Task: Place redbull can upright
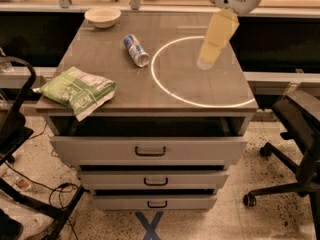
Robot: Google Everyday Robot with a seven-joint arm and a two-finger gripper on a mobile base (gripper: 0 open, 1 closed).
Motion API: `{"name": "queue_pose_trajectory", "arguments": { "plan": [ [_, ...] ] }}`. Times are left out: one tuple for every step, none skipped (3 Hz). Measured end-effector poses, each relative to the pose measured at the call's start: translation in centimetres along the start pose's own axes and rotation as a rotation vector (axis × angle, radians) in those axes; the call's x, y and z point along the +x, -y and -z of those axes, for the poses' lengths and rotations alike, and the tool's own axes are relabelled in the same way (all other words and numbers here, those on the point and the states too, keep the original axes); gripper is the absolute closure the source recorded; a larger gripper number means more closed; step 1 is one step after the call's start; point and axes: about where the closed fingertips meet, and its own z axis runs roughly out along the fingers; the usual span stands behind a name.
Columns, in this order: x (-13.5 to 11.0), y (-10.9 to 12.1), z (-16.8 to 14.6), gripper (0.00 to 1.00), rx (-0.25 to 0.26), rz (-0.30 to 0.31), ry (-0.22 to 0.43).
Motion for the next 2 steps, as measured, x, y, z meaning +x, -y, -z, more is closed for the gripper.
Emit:
{"name": "queue_pose_trajectory", "arguments": {
  "plan": [
    [-2.6,3.2,-1.1,0.00,0.055,-0.153,-0.084],
    [-4.4,5.3,-1.8,0.00,0.138,-0.306,-0.144]
  ]
}}
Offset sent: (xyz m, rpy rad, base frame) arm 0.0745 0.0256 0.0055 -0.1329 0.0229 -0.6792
